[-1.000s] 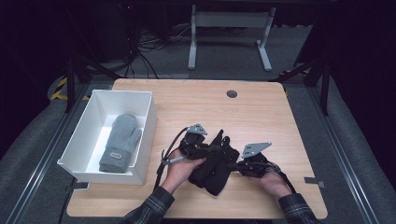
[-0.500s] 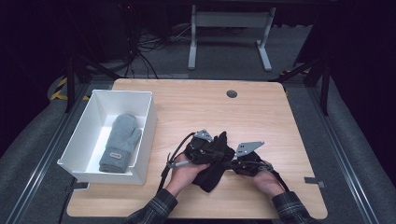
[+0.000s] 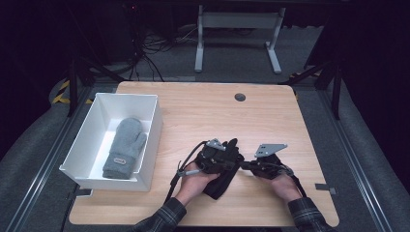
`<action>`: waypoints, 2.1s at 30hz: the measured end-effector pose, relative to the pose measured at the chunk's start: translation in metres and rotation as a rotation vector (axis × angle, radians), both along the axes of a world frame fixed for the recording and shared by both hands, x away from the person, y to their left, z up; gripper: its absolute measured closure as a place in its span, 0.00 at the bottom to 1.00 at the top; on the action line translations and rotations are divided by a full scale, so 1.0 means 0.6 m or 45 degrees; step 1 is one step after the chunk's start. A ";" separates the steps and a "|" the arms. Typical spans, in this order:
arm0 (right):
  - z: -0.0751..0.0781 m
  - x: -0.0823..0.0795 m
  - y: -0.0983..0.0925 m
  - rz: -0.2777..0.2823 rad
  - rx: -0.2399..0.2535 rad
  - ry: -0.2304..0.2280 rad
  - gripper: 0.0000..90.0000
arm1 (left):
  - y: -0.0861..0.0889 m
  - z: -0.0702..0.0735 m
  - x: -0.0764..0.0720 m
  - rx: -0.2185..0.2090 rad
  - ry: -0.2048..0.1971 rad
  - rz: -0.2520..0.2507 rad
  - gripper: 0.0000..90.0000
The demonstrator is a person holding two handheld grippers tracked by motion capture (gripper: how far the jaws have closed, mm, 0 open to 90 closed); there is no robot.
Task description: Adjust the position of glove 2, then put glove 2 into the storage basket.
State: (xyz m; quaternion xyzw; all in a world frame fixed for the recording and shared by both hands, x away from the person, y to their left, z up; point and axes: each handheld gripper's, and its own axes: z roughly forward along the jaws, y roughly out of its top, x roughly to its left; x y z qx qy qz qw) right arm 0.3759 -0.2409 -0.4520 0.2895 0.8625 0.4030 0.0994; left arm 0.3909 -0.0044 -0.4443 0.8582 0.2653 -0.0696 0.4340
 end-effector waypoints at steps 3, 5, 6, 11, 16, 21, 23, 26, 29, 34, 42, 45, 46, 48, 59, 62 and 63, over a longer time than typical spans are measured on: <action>0.003 0.006 -0.027 -0.083 0.004 -0.019 0.99 | -0.009 -0.009 -0.001 0.029 0.007 -0.017 0.97; 0.003 0.010 -0.039 -0.130 0.006 -0.038 0.92 | -0.013 -0.011 -0.004 0.036 0.003 -0.019 0.95; 0.003 0.012 -0.045 -0.159 0.005 -0.040 0.84 | -0.014 -0.010 -0.005 0.034 0.000 -0.024 0.93; -0.003 0.019 -0.060 -0.268 -0.024 -0.053 0.56 | -0.012 0.010 -0.020 -0.006 -0.011 -0.069 0.89; -0.008 0.023 -0.077 -0.337 -0.042 -0.067 0.45 | -0.011 -0.001 -0.032 0.055 0.006 -0.110 1.00; -0.013 0.027 -0.087 -0.373 -0.059 -0.076 0.41 | -0.014 -0.015 -0.039 0.133 0.014 -0.121 1.00; -0.016 0.029 -0.090 -0.377 -0.059 -0.069 0.39 | -0.012 -0.013 -0.042 0.171 0.007 -0.130 1.00; -0.020 0.031 -0.094 -0.395 -0.073 -0.070 0.36 | -0.003 -0.010 -0.049 0.233 -0.014 -0.137 1.00; -0.020 0.032 -0.095 -0.408 -0.075 -0.075 0.35 | 0.010 -0.008 -0.054 0.265 -0.018 -0.140 1.00; -0.025 0.033 -0.094 -0.398 -0.082 -0.063 0.34 | 0.033 -0.007 -0.058 0.280 -0.013 -0.129 1.00; -0.027 0.033 -0.090 -0.380 -0.089 -0.078 0.30 | 0.042 0.002 -0.061 0.265 -0.046 -0.155 0.88; -0.027 0.034 -0.089 -0.378 -0.091 -0.078 0.29 | 0.047 0.010 -0.057 0.254 -0.057 -0.166 0.77; -0.027 0.034 -0.089 -0.378 -0.091 -0.077 0.29 | 0.049 0.013 -0.056 0.247 -0.062 -0.165 0.74; -0.027 0.034 -0.089 -0.380 -0.091 -0.076 0.29 | 0.054 0.021 -0.053 0.245 -0.083 -0.168 0.68; -0.027 0.034 -0.088 -0.394 -0.093 -0.072 0.27 | 0.071 0.034 -0.018 0.292 -0.205 -0.109 0.27; -0.027 0.034 -0.088 -0.396 -0.094 -0.071 0.27 | 0.067 0.028 -0.009 0.330 -0.232 -0.082 0.19; -0.027 0.034 -0.088 -0.396 -0.094 -0.072 0.27 | 0.065 0.025 -0.005 0.336 -0.234 -0.081 0.18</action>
